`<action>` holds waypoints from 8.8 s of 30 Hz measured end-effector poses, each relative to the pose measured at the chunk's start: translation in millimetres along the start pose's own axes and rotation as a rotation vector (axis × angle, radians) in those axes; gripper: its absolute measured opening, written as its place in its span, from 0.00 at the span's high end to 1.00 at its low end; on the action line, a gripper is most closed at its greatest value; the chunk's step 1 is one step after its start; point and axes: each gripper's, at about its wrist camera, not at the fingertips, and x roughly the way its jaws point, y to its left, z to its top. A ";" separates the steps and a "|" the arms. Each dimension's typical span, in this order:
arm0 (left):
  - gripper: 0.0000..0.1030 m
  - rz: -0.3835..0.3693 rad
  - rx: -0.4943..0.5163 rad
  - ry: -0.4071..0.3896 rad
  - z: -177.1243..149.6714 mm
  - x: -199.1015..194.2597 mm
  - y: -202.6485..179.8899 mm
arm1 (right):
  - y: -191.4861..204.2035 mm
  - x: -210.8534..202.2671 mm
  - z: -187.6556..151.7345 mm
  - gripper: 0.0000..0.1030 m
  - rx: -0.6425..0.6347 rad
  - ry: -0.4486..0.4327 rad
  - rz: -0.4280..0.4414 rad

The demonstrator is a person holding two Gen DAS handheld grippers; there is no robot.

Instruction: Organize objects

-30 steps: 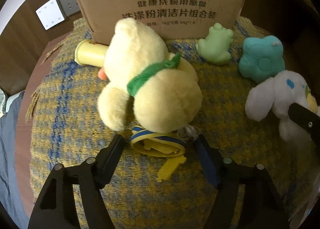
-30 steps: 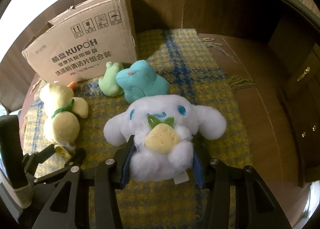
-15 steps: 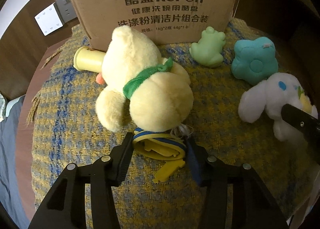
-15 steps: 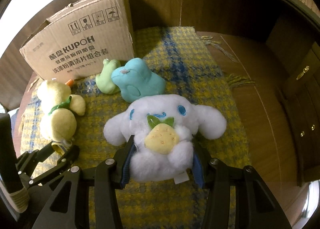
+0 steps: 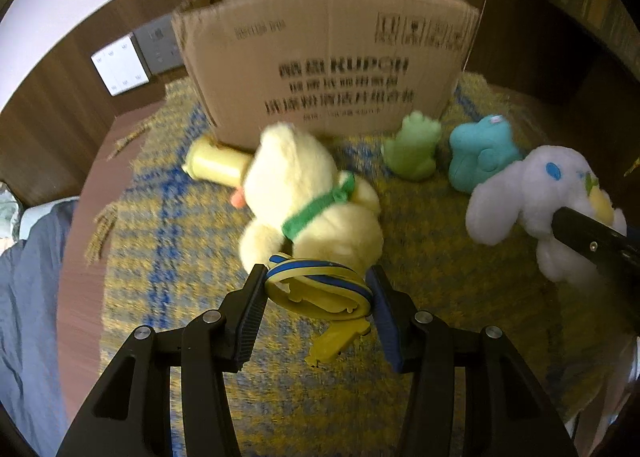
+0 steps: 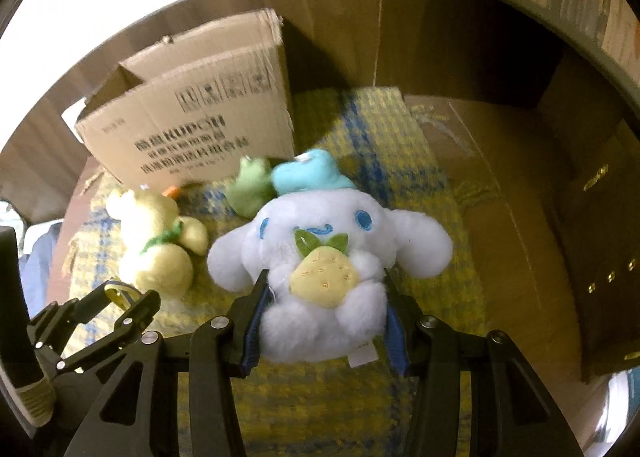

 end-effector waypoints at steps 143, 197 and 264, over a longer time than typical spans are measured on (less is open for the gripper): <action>0.11 0.156 0.003 -0.254 142.6 -77.7 34.6 | 14.1 -35.5 150.5 0.15 -0.038 -0.125 0.047; 0.01 0.172 -0.041 -0.094 79.1 9.4 30.2 | -9.3 56.1 81.0 0.05 -0.019 0.027 -0.029; 0.45 0.126 -0.074 -0.056 57.0 57.2 18.1 | -8.5 134.3 69.6 0.30 -0.046 0.071 -0.015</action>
